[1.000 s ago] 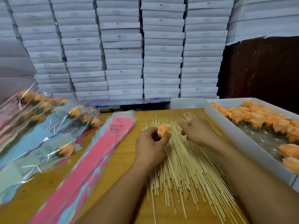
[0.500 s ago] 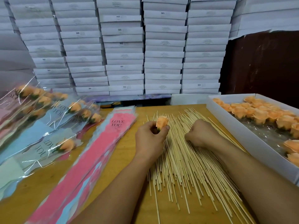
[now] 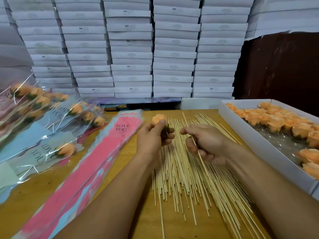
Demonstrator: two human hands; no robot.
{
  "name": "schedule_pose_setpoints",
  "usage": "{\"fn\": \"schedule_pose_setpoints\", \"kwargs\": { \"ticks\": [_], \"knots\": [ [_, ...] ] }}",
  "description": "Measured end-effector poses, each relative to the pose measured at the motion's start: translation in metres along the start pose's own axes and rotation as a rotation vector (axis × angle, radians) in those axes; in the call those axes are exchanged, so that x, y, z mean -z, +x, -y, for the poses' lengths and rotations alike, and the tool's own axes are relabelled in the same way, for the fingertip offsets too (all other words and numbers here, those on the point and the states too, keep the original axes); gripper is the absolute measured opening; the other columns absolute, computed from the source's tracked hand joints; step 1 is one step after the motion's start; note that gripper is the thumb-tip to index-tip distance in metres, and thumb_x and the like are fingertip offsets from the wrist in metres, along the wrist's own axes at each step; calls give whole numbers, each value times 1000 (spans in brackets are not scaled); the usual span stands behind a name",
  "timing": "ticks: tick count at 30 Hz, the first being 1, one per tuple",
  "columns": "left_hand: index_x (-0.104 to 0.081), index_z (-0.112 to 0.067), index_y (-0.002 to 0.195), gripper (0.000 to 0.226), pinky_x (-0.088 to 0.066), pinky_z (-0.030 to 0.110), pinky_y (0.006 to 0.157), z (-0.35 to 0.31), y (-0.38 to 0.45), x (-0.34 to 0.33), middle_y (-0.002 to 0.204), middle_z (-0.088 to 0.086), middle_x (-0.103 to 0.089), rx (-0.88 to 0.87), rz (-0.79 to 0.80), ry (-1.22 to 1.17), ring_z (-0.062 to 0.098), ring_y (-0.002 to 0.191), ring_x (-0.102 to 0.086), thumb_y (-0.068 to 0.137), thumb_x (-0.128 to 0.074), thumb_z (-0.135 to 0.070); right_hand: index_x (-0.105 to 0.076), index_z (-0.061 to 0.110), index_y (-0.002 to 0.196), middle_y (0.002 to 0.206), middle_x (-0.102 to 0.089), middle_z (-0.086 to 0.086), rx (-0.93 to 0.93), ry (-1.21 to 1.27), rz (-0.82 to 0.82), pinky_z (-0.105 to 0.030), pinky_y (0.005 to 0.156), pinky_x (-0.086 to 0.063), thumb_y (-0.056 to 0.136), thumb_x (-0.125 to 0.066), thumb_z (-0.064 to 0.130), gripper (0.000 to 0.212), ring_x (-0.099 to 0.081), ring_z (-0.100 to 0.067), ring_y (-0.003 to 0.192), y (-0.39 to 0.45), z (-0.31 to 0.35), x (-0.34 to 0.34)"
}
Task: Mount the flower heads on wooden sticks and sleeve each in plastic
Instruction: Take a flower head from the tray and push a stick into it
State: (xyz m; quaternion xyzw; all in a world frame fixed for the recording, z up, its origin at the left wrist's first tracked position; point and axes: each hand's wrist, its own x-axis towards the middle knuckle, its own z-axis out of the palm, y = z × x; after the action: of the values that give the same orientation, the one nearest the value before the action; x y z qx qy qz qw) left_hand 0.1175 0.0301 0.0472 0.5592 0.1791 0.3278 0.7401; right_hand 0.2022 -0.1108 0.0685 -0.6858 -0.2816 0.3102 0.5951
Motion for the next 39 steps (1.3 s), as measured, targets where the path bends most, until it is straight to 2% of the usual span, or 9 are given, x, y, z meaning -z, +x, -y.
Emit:
{"fn": "schedule_pose_setpoints", "kwargs": {
  "ticks": [3,7,11,14,17,24,30,36,39],
  "knots": [
    [-58,0,118,26,-56,24,56,-4,1,2,84,17,-74,80,23,-182,20,68,-71,103,-53,-21,-71,20,108,51,-49,-1,84,-90,39,-17,31,-20,108,-37,29,35,-33,-10,35,-5,1,-10],
    [-55,2,123,31,-60,29,57,-7,5,5,79,18,-73,150,17,-375,22,63,-71,102,-53,-21,-77,14,103,53,-51,-4,168,-80,94,-18,30,-25,103,-49,17,28,-35,-8,35,-13,4,-21],
    [-60,-2,110,23,-57,25,52,-8,7,7,82,19,-72,181,14,-455,18,59,-67,100,-57,-22,-64,19,129,46,-46,-5,231,-73,132,-20,33,-30,95,-37,-2,48,-34,-11,35,-14,3,-28],
    [-63,-6,97,19,-56,24,56,-8,8,6,78,15,-71,190,-3,-479,16,63,-65,99,-59,-24,-50,33,143,43,-45,-4,288,-190,161,-20,35,-34,91,-37,-3,64,-37,-11,36,-17,3,-32],
    [-65,-7,93,21,-55,23,61,-9,8,7,76,13,-72,194,1,-486,16,69,-64,100,-58,-26,-53,41,137,42,-43,-1,369,-247,155,-19,39,-37,99,-40,2,56,-38,-10,35,-19,4,-34],
    [-65,-6,102,26,-56,23,68,-10,10,9,78,14,-74,161,3,-467,14,64,-68,98,-60,-32,-44,33,151,40,-45,-2,369,-386,121,-22,42,-39,100,-38,1,60,-39,-10,34,-21,4,-38],
    [-63,-7,109,25,-57,23,62,-9,12,7,76,14,-74,136,10,-457,14,63,-70,98,-61,-30,-40,34,152,40,-46,0,370,-407,106,-33,50,-42,100,-37,0,62,-40,-9,34,-23,6,-41],
    [-64,-8,106,21,-57,23,60,-8,12,8,73,13,-74,130,22,-473,14,62,-70,99,-61,-27,-39,34,152,41,-47,-1,367,-409,103,-30,47,-41,100,-38,0,62,-41,-10,35,-23,6,-41],
    [-63,-8,103,19,-58,23,62,-8,11,8,72,12,-74,128,23,-477,14,63,-71,98,-61,-26,-40,40,148,42,-47,-2,373,-431,107,-39,54,-44,99,-37,0,64,-41,-10,36,-24,7,-41]
  ]
}}
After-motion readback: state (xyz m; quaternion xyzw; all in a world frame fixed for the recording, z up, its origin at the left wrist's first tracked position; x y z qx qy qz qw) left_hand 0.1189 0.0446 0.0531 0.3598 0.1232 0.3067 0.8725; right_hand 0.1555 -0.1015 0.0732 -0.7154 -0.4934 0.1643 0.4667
